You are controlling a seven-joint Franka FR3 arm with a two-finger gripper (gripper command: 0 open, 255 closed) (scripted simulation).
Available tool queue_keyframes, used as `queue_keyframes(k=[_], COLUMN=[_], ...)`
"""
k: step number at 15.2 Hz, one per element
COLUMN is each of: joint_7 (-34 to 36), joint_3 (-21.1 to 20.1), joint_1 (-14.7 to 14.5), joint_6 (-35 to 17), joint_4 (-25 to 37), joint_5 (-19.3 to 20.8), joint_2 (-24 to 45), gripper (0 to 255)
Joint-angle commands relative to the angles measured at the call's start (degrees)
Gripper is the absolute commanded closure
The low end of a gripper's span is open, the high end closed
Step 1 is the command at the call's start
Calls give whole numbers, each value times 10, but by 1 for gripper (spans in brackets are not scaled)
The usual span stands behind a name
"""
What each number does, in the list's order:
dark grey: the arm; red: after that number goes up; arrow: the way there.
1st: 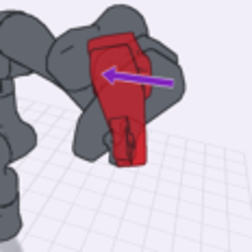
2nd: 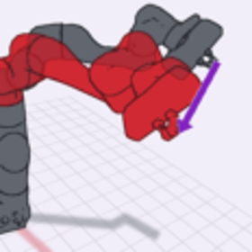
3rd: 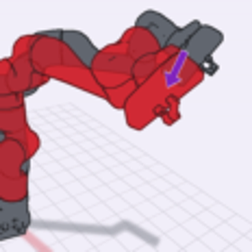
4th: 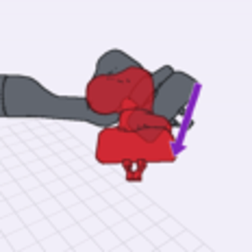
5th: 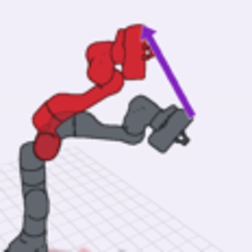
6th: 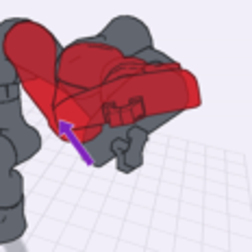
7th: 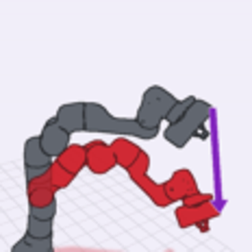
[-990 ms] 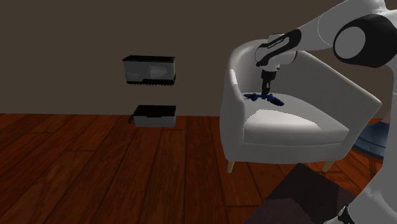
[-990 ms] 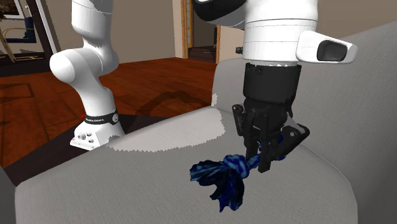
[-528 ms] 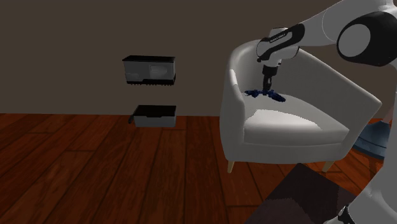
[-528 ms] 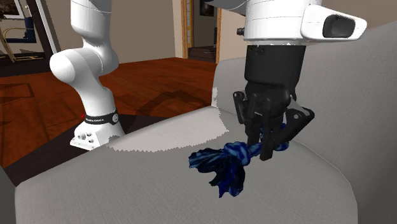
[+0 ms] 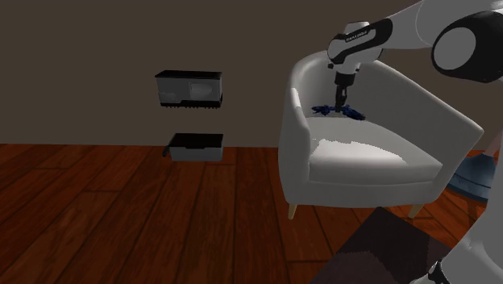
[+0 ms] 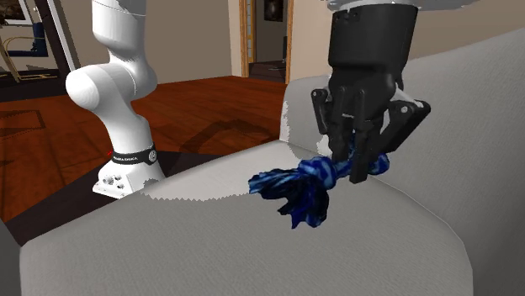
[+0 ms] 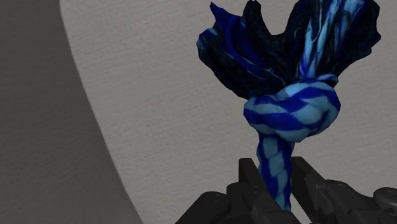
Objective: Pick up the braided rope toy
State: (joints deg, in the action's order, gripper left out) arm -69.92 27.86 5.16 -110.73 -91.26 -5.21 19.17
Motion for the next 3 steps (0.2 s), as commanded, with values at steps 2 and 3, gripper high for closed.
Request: queue_keyframes(k=[2,3], joint_7=[1,1], joint_3=[1,1], joint_1=[0,0], joint_6=[14,14], joint_4=[11,11], joint_5=[2,2], joint_2=[-3,-3], gripper=[255,255])
